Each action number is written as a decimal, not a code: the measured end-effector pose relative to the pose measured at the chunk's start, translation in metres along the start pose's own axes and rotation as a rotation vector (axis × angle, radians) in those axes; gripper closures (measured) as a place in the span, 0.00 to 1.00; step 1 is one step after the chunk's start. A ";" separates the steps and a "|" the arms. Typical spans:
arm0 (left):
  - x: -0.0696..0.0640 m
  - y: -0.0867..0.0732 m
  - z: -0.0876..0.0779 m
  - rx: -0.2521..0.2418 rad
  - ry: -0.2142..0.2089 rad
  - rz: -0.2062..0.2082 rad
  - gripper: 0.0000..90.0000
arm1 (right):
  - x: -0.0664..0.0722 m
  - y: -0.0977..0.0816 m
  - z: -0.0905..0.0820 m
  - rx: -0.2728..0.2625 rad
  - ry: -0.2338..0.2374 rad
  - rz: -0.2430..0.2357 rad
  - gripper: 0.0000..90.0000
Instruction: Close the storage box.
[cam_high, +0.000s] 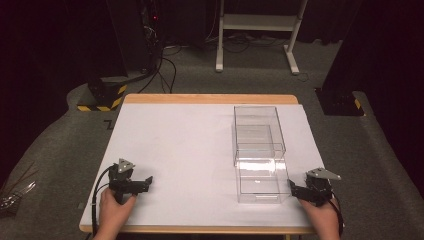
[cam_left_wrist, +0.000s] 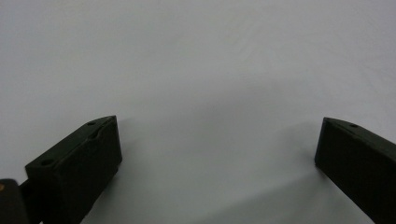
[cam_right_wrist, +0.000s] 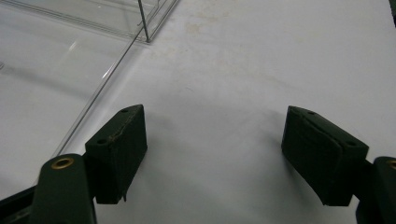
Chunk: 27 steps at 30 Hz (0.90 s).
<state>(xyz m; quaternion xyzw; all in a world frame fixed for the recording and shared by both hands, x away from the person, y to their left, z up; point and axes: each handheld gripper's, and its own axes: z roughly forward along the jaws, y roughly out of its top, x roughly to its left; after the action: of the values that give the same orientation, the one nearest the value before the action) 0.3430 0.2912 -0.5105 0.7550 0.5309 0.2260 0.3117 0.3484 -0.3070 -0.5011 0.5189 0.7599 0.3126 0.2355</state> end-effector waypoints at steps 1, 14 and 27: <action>0.000 0.000 0.000 0.000 0.000 -0.001 0.01 | 0.000 0.000 0.000 0.000 0.001 0.000 0.25; 0.000 0.000 0.000 0.001 -0.003 -0.002 0.01 | 0.000 0.000 0.000 0.001 0.003 0.001 0.25; -0.001 0.000 0.000 -0.002 0.006 -0.003 0.01 | -0.002 0.000 -0.004 -0.037 0.012 0.015 0.26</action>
<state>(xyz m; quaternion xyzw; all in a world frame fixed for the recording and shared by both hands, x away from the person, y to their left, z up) 0.3424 0.2901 -0.5107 0.7531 0.5328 0.2281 0.3113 0.3459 -0.3100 -0.4983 0.5182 0.7515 0.3316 0.2382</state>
